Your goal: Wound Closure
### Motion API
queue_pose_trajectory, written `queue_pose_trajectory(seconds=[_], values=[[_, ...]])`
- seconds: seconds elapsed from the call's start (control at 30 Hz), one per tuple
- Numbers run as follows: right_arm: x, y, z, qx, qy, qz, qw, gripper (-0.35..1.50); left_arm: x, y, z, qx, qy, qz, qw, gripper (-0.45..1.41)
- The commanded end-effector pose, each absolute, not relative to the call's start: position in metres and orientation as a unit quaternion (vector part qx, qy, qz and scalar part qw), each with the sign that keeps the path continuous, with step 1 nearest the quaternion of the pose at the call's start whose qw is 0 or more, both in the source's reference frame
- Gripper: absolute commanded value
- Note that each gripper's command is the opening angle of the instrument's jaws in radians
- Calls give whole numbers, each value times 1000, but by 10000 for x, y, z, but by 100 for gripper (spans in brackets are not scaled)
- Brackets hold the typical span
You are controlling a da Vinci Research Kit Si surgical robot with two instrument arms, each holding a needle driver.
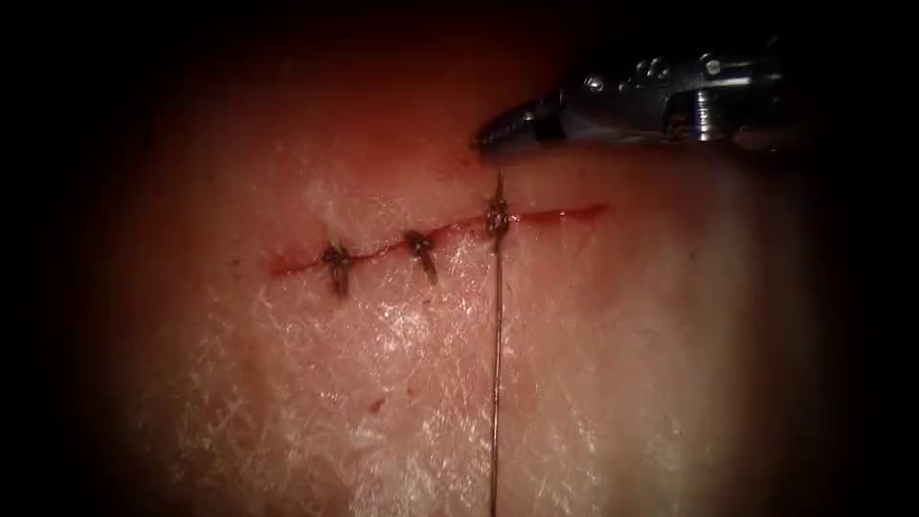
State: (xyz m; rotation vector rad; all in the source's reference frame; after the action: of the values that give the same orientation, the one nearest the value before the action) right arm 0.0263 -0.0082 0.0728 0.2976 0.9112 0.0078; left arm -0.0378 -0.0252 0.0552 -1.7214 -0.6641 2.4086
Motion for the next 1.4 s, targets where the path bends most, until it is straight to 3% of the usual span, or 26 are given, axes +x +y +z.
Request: queue_pose_trajectory(seconds=[0.03,0.83,0.9,0.93,1.0,1.03,1.07,1.1,1.23,1.4], values=[[271,-84,734,142,440,1,887,-35,-384,-266,558,-566,-225,791,54,-45],[269,-78,726,106,449,11,887,-35,-386,-265,548,-564,-244,787,64,-45],[264,-76,722,95,450,26,888,-27,-385,-255,544,-565,-239,787,65,-45],[260,-76,719,90,453,37,886,-3,-384,-246,541,-566,-235,788,65,-45],[250,-78,713,85,462,61,881,24,-381,-222,532,-569,-222,789,64,-45],[239,-83,704,78,470,85,875,64,-377,-200,523,-572,-213,790,64,-45],[239,-83,704,78,470,85,875,64,-377,-200,523,-572,-213,790,64,-45],[234,-87,700,77,472,96,873,79,-374,-184,517,-573,-204,791,64,-45],[209,-118,682,63,488,126,861,86,-359,-126,486,-577,-176,795,63,-45],[211,-156,666,48,513,144,845,74,-343,-75,455,-578,-157,799,55,-45]])
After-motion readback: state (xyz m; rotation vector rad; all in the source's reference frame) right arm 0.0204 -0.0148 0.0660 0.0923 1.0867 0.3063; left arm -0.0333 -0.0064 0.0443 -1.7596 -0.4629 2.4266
